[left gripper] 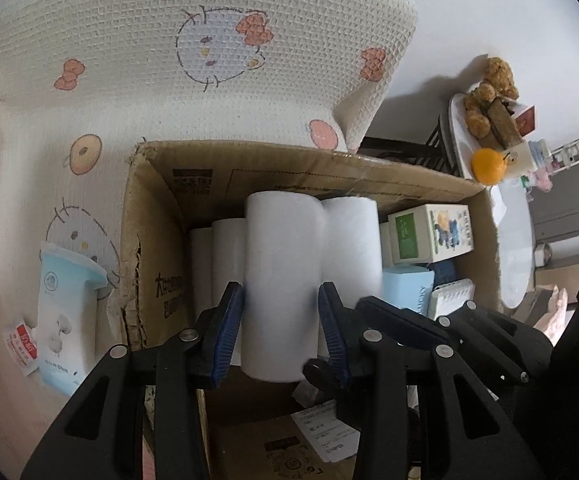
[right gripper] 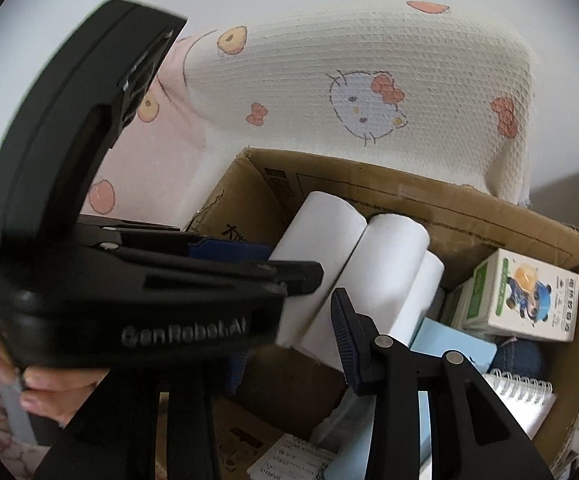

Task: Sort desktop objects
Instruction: 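Lower both rolls beside the other rolls in the box and open both grippers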

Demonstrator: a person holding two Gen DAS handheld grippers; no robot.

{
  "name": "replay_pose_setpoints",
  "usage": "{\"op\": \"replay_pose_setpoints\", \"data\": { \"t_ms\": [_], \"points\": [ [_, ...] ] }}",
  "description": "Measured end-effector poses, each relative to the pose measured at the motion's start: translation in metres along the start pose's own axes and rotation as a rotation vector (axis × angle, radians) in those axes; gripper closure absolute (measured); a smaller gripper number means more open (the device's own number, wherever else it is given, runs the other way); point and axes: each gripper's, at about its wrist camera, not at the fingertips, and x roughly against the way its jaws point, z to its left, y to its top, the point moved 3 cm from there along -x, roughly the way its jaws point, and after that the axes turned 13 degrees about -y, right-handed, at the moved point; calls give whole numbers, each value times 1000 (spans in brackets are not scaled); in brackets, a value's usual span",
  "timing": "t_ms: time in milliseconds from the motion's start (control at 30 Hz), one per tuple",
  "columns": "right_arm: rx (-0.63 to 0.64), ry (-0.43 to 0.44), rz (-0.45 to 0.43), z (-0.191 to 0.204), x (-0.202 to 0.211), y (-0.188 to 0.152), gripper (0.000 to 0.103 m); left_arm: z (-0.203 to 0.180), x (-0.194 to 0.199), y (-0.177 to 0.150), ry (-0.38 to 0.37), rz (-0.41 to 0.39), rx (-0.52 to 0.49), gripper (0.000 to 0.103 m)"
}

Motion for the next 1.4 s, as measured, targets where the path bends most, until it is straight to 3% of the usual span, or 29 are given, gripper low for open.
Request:
{"op": "replay_pose_setpoints", "data": {
  "t_ms": [233,333,667,833,933,1233,1400],
  "points": [
    [-45,-40,-5,-23,9,-2,67,3,4,0,-18,12,36,61],
    [-87,-9,8,-33,6,-5,67,2,1,-2,-13,20,25,67],
    [-183,12,88,-49,-13,-13,67,1,0,-5,-2,24,-1,67],
    [-214,-45,84,-49,-1,-17,67,-14,18,-5,36,-58,-104,65],
    [-208,-63,28,-42,28,-23,67,-25,34,-8,46,-121,-171,61],
    [-199,-100,-105,-15,83,-31,67,-44,76,-30,44,-268,-351,61],
    [-157,-144,-159,15,89,-32,67,-47,96,-46,54,-329,-429,74]
  ]
}}
